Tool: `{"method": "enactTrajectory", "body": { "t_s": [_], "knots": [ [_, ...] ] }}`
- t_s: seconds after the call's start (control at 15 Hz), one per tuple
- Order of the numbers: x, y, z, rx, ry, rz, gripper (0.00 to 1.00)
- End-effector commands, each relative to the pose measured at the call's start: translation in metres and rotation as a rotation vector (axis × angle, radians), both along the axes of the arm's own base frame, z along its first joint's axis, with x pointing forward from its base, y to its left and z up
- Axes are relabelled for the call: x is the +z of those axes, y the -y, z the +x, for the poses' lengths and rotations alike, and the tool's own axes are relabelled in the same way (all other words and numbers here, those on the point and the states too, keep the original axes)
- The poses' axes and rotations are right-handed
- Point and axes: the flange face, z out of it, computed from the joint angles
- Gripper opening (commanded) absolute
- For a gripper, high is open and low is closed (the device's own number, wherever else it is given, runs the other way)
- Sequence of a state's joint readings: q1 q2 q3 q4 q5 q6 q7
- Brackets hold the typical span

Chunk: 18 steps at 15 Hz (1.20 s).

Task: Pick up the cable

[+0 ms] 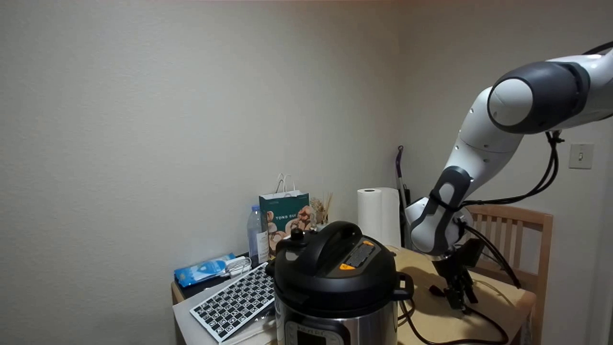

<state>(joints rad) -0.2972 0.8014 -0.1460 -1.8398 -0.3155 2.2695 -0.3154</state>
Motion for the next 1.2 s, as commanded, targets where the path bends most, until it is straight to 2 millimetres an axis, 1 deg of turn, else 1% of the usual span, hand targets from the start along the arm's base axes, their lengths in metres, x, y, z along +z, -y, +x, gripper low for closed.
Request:
{"method": "enactTrajectory", "body": {
  "t_s": [0.0, 0.2, 0.47, 0.53, 0.6, 0.67, 0.73, 0.87, 1.0, 1.13],
  "knots": [
    [-0.01, 0.012, 0.009, -0.022, -0.02, 0.007, 0.44],
    [-0.012, 0.016, 0.018, -0.005, -0.038, -0.004, 0.25],
    [-0.019, 0.011, 0.028, 0.023, -0.089, -0.035, 0.03],
    [-0.021, 0.01, 0.03, 0.029, -0.102, -0.044, 0.04],
    [-0.025, 0.005, 0.032, 0.058, -0.116, -0.061, 0.06],
    [-0.029, -0.002, 0.033, 0.148, -0.139, -0.062, 0.05],
    [-0.035, -0.011, 0.033, 0.192, -0.146, -0.068, 0.06],
    [-0.043, -0.027, 0.025, 0.286, -0.166, -0.084, 0.06],
    [-0.045, -0.039, 0.014, 0.378, -0.186, -0.11, 0.06],
    [-0.039, -0.049, 0.01, 0.47, -0.194, -0.148, 0.06]
  ]
}}
